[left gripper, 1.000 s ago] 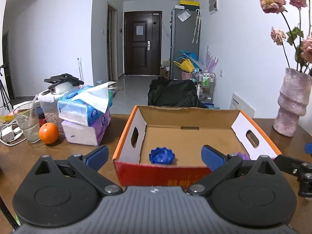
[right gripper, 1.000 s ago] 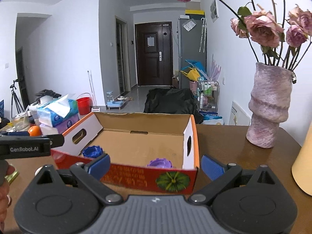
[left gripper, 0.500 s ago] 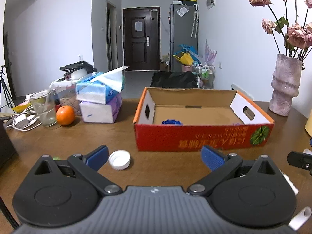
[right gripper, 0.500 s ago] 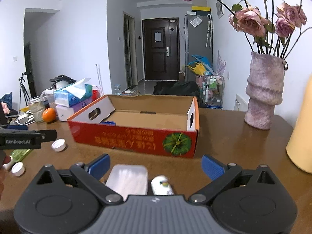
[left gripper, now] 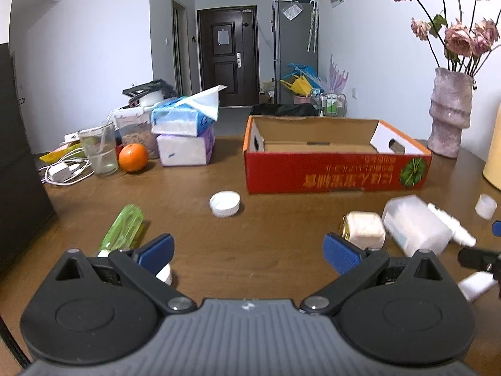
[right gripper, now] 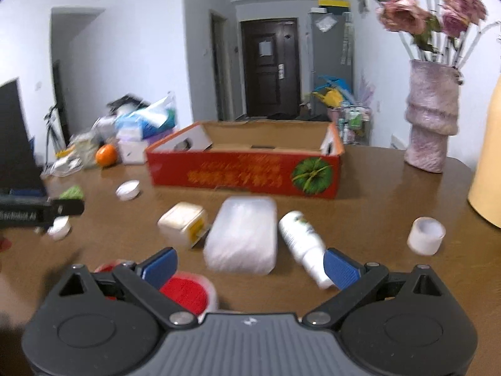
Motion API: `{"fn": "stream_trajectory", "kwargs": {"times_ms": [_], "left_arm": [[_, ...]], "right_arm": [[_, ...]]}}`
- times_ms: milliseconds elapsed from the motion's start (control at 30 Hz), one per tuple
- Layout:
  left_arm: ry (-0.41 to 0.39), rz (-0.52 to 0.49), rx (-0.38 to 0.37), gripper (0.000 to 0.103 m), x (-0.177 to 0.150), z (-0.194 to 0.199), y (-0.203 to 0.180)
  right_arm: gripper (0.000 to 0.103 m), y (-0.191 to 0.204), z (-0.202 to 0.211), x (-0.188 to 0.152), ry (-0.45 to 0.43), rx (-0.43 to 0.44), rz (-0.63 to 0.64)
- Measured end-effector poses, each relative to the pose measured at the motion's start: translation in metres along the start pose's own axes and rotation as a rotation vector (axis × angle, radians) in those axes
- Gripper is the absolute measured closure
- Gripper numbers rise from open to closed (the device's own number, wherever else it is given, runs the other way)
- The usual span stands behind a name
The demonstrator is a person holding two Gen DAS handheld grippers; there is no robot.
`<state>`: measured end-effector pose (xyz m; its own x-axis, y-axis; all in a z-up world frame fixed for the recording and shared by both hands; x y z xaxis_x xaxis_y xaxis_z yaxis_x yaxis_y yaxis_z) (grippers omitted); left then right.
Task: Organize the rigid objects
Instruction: 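Grasp the red lint brush with the right gripper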
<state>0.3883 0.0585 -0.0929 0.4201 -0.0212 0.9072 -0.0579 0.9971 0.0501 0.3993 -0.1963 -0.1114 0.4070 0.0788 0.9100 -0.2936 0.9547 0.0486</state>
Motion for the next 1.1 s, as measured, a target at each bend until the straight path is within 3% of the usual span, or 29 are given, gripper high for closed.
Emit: {"fn": "stream_trajectory", "kwargs": {"times_ms": [300, 600, 900, 933, 1033, 1100], "left_arm": [[0.039, 0.043, -0.004, 0.0, -0.031, 0.021, 0.032], [0.048, 0.103, -0.036, 0.0, -0.032, 0.018, 0.044], [0.064, 0.12, -0.043, 0.0, -0.032, 0.016, 0.045], [0.07, 0.127, -0.046, 0.0, -0.033, 0.014, 0.046], [0.085, 0.143, -0.042, 0.0, -0.035, 0.011, 0.049], [0.091, 0.148, -0.037, 0.0, -0.036, 0.009, 0.05]], "right_arm": [[0.003, 0.033, 0.001, -0.019, 0.032, 0.054, 0.085], [0.003, 0.061, -0.023, -0.029, 0.1, 0.133, 0.132], [0.004, 0.068, -0.053, -0.034, 0.179, 0.12, 0.118], [0.005, 0.068, -0.053, -0.034, 0.174, 0.118, 0.114], [0.027, 0.071, -0.049, -0.032, 0.156, 0.137, 0.118], [0.031, 0.068, -0.048, -0.032, 0.149, 0.129, 0.108]]}}
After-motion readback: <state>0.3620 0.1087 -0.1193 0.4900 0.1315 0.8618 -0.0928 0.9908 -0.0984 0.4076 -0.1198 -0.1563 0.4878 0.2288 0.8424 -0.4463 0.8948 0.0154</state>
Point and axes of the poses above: each gripper's, at about its wrist camera, not at the fingertips, and z roughly against the way its jaws point, y to its left, x to its top, the point moved 8 cm from there along -z, roughly the way its jaws point, and after that the axes turned 5 degrees about -y, right-handed, at the moved point
